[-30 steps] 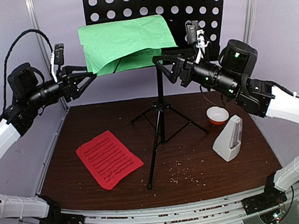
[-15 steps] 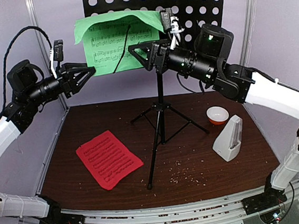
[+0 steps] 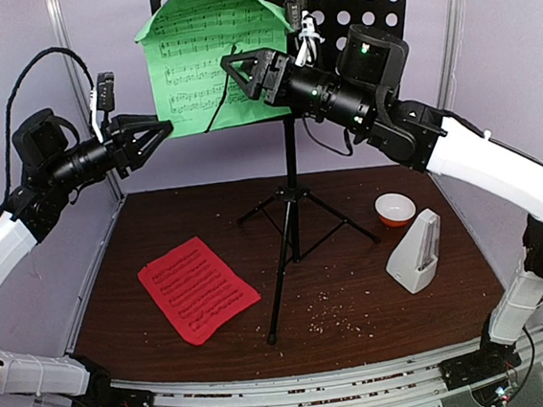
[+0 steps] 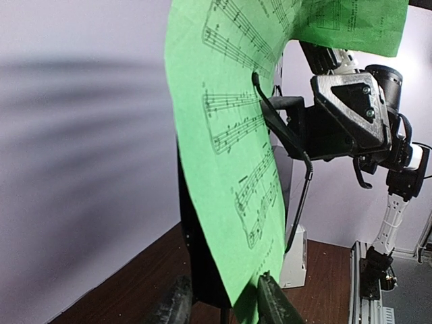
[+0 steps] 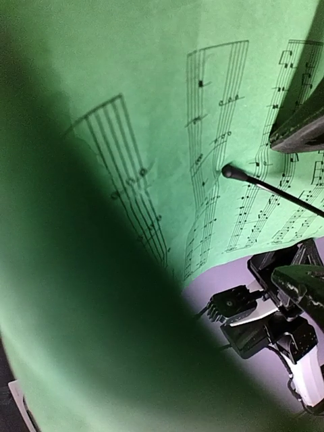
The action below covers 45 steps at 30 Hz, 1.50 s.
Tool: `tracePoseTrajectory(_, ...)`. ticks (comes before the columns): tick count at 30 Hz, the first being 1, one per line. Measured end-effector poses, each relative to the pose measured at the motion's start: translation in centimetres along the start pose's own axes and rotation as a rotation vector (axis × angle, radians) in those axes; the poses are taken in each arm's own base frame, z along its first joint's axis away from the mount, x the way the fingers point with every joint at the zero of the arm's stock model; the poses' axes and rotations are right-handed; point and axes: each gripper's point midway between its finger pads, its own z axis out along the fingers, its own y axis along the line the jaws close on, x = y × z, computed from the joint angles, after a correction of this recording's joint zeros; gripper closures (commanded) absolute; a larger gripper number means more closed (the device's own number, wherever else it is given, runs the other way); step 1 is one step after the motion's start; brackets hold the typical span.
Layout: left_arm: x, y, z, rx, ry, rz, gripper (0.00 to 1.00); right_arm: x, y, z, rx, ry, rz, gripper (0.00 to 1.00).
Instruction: Pack up the instrument practice props
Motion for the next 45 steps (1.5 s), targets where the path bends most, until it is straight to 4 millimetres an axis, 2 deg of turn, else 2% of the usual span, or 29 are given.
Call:
tracePoseTrajectory(2, 0.0, -0.1, -0.1, 0.000, -0.001, -0.001, 0.73, -0.3, 0.1, 0.2, -0.003, -0.007, 0.021, 0.41)
tracePoseTrajectory(4, 0.0, -0.1, -0.1, 0.000, -0.001, -0.001, 0.75, -0.4, 0.2, 0.3, -0.005, -0.011, 0.039, 0.41)
tracePoseTrajectory(12, -0.1, -0.1, -0.2, 0.000, -0.002, -0.001, 0.75, -0.3, 0.3, 0.5, -0.008, -0.011, 0.095, 0.44)
tracePoseTrajectory(19, -0.1, -0.2, -0.2, 0.004, -0.002, -0.003, 0.68, 0.2, 0.1, 0.9, -0.007, -0.003, 0.128, 0.51)
tracePoseTrajectory(26, 0.0, -0.4, -0.3, 0.012, 0.000, -0.008, 0.69, 0.7, 0.0, 1.2, -0.006, 0.002, 0.150, 0.59)
tracePoseTrajectory(31, 0.0, -0.4, -0.3, 0.014, 0.001, -0.010, 0.71, 0.8, 0.0, 1.5, -0.010, -0.004, 0.163, 0.66)
tracePoseTrajectory(36, 0.1, -0.6, -0.3, 0.019, 0.002, -0.013, 0.68, 0.7, 0.1, 1.9, -0.014, -0.012, 0.173, 0.83)
tracePoseTrajectory(41, 0.4, -0.7, -0.3, 0.028, 0.008, -0.023, 0.78, 0.9, -0.1, 2.1, -0.012, -0.011, 0.182, 0.98)
tracePoseTrajectory(45, 0.6, -0.9, -0.3, 0.039, 0.012, -0.040, 0.79, 0.7, 0.2, 2.1, -0.018, -0.020, 0.181, 1.00)
